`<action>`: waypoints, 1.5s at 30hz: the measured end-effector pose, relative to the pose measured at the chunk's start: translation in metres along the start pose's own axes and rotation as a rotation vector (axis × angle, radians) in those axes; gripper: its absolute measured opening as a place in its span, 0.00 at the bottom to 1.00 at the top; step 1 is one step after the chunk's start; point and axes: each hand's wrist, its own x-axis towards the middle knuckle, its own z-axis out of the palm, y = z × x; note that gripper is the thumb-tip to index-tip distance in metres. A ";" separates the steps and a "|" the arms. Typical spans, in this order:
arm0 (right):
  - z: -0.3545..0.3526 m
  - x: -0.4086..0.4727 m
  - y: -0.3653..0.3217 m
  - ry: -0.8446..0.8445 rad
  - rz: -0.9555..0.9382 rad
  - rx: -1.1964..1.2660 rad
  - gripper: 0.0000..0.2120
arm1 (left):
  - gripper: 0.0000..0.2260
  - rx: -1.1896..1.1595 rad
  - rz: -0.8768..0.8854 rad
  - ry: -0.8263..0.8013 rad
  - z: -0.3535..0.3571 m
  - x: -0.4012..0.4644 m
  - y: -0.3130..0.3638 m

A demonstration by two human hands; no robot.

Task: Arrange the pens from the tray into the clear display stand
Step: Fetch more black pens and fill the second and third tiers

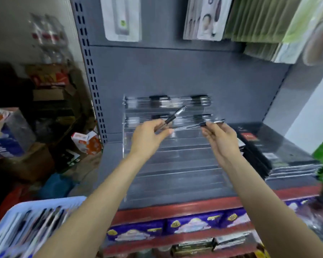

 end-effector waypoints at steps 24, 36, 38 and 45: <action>-0.059 0.124 -0.010 -0.203 -0.048 -0.708 0.20 | 0.04 0.499 -0.114 0.024 0.044 0.088 0.014; -0.060 0.122 -0.010 -0.191 -0.083 -0.758 0.18 | 0.10 0.617 -0.053 -0.032 0.053 0.095 0.022; -0.060 0.122 -0.010 -0.182 -0.079 -0.760 0.18 | 0.14 0.622 0.005 -0.084 0.056 0.093 0.023; -0.059 0.119 -0.012 -0.179 -0.056 -0.760 0.19 | 0.16 0.504 0.116 -0.270 0.070 0.098 0.025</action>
